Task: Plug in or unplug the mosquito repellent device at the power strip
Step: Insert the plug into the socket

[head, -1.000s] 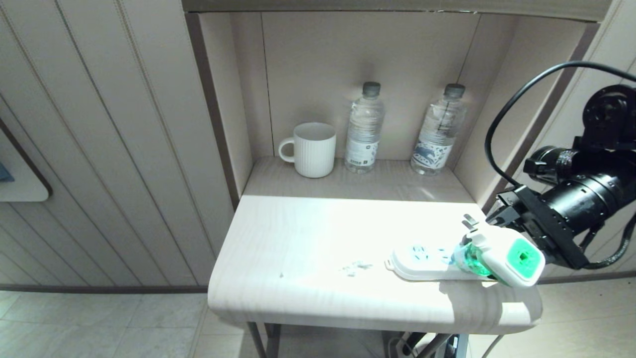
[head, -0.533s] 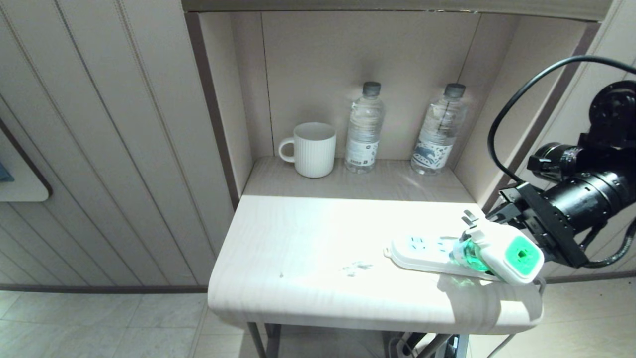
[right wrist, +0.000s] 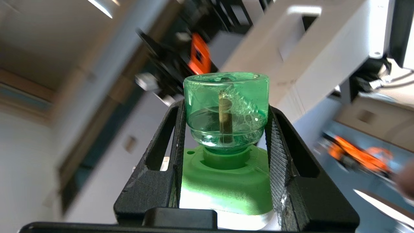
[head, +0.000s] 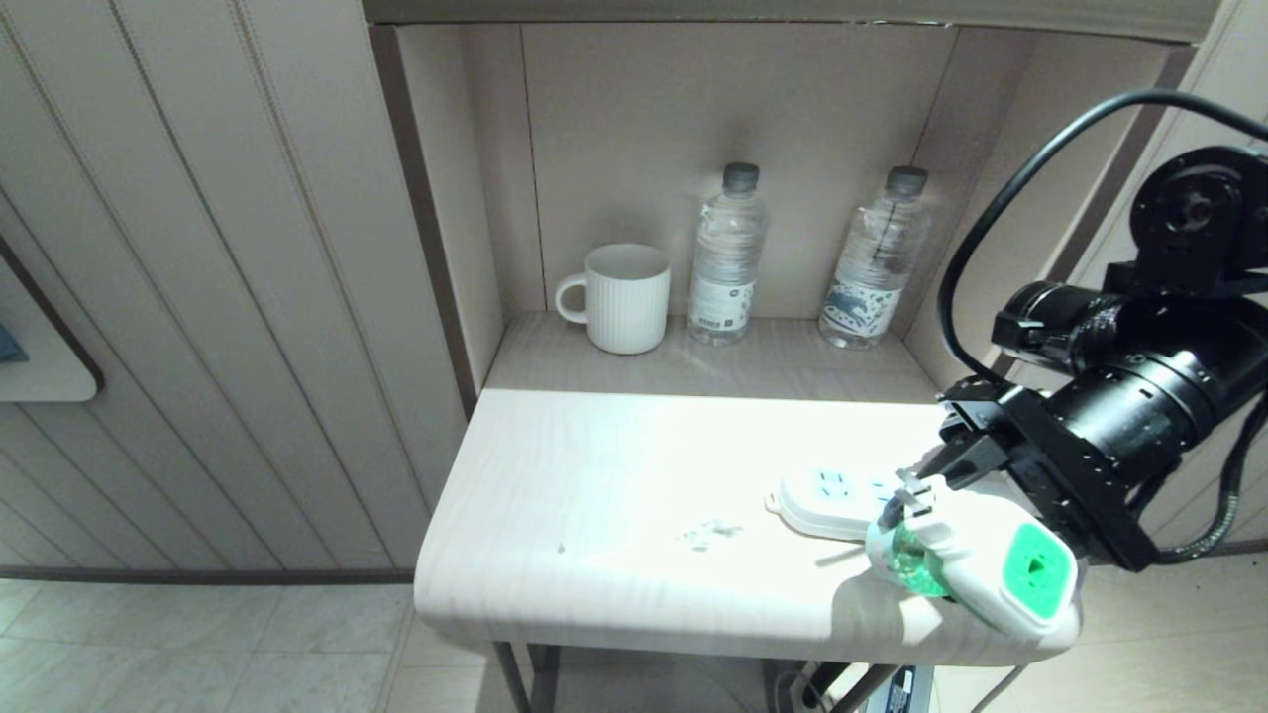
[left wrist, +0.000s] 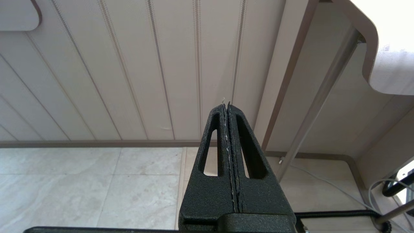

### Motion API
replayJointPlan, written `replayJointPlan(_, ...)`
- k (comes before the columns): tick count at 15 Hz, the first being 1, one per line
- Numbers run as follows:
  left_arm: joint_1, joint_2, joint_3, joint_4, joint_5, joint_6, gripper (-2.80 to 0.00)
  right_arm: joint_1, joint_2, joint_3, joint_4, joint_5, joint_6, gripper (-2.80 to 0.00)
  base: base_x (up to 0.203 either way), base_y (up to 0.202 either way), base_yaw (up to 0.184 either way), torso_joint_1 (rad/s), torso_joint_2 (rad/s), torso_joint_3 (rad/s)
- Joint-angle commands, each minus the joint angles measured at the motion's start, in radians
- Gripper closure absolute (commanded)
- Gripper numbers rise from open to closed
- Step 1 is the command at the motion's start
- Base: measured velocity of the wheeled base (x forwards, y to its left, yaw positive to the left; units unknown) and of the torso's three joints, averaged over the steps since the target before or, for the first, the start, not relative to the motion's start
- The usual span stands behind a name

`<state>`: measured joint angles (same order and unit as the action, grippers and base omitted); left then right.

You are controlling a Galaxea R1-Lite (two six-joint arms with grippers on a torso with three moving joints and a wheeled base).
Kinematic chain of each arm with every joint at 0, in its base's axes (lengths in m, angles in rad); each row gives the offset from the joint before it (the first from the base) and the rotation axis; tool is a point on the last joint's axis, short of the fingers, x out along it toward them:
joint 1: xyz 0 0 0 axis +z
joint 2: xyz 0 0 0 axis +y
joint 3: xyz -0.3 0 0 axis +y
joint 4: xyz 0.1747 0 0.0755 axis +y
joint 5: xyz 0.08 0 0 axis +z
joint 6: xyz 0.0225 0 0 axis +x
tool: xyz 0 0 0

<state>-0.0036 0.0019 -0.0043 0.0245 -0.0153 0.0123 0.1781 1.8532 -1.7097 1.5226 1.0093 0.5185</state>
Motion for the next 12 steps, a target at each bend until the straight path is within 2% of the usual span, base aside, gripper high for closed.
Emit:
replayJointPlan(1,0.001,0.000,0.001,0.000,0.000,0.000,0.00,0.115,0.006,-0.026,0.047,0.005,0.011,0.00,0.000,0.000,0.000,0.000,0.00,0.000)
replayJointPlan(6,0.001,0.000,0.000,0.000,0.000,0.000,0.00,0.219,0.025,-0.092,0.047,-0.026,0.029,0.00,0.000,0.000,0.000,0.000,0.00,0.000)
replayJointPlan(8,0.001,0.000,0.001,0.000,0.000,0.000,0.00,0.221,0.021,-0.094,0.047,-0.044,0.030,0.00,0.000,0.000,0.000,0.000,0.00,0.000)
replayJointPlan(9,0.001,0.000,0.001,0.000,0.000,0.000,0.00,0.215,0.015,-0.095,0.047,-0.091,0.029,0.00,0.000,0.000,0.000,0.000,0.00,0.000)
replayJointPlan(12,0.001,0.000,0.001,0.000,0.000,0.000,0.00,0.170,-0.004,-0.133,0.047,-0.345,0.029,0.00,0.000,0.000,0.000,0.000,0.00,0.000)
